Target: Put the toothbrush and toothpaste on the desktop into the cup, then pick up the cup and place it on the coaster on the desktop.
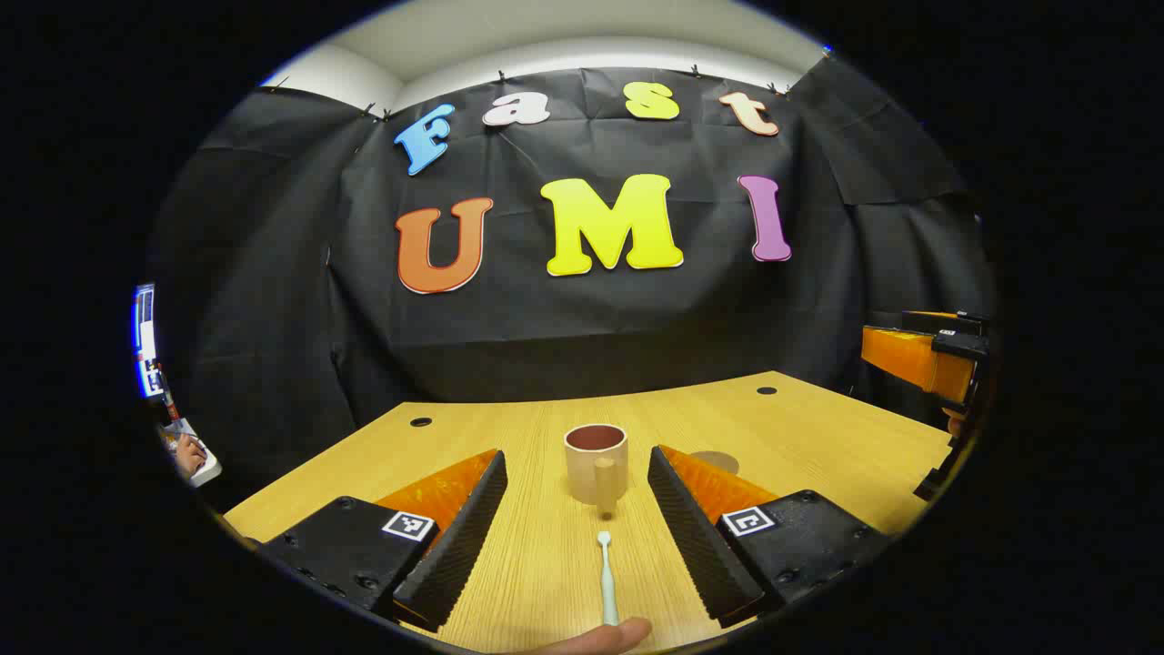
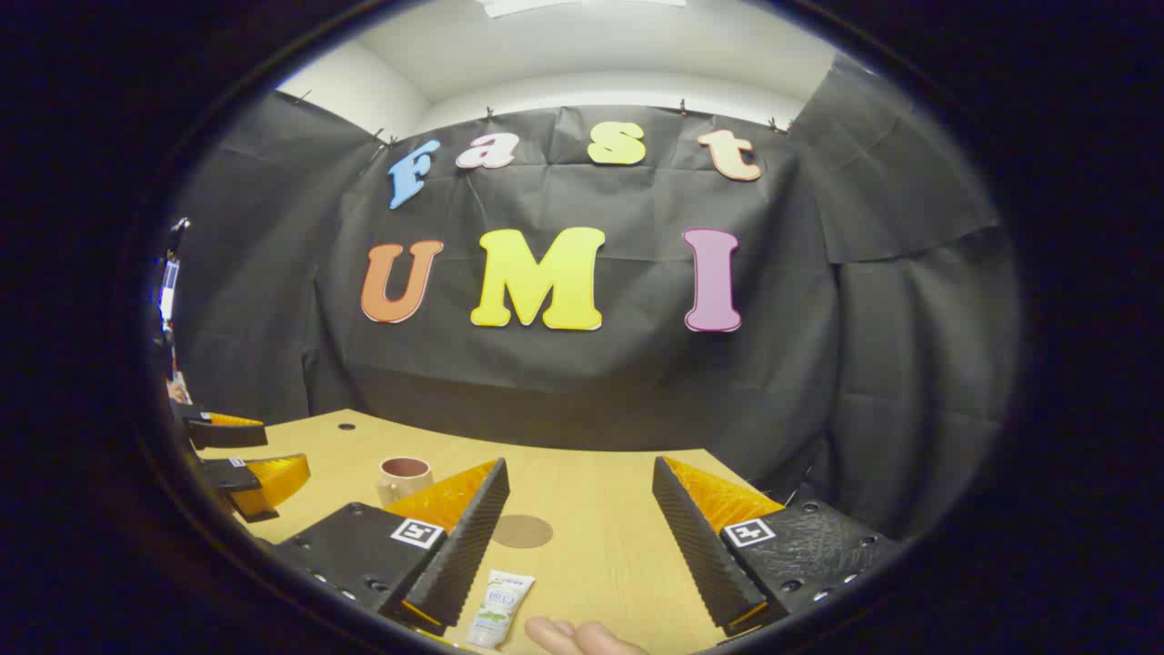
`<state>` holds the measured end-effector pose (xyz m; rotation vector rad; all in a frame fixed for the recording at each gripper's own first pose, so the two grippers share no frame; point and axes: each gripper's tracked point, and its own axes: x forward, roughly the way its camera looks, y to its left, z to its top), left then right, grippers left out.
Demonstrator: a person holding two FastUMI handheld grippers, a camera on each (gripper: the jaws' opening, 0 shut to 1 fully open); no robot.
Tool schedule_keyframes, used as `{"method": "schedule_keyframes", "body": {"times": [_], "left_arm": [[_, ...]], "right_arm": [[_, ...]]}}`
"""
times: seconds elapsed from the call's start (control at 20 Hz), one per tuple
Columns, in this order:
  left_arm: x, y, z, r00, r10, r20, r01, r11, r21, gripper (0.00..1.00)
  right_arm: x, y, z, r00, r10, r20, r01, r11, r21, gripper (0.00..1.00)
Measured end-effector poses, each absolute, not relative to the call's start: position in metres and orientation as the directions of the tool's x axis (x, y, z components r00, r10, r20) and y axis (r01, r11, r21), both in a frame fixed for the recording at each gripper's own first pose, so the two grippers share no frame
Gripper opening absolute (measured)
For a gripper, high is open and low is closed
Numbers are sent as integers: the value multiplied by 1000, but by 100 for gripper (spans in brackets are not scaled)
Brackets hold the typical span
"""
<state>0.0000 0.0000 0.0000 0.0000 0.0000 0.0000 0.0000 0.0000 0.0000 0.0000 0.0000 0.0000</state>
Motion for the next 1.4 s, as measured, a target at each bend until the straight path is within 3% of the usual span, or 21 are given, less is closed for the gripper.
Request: {"method": "schedule_keyframes", "body": {"times": [0.4,0.75,1.05,1.15,1.25,1.4], "left_arm": [[7,25,-13,997,53,-48,-56,997,-55,99],[9,8,-23,997,0,-71,0,1000,-10,99],[26,-17,-91,949,-87,-304,62,994,-91,99],[27,-20,-104,932,-93,-351,59,993,-106,99],[27,-27,-118,911,-109,-398,67,991,-118,99],[25,-31,-144,863,-115,-493,49,988,-145,94]], "right_arm": [[-7,42,-11,997,78,-26,-79,996,-42,93],[-15,68,-25,990,135,-49,-140,985,-100,98],[-15,60,-68,979,131,-158,-143,987,-67,98],[-15,56,-75,976,126,-178,-139,988,-62,93],[-15,54,-82,973,126,-193,-138,989,-50,95],[-12,55,-93,967,125,-223,-136,990,-37,93]]}}
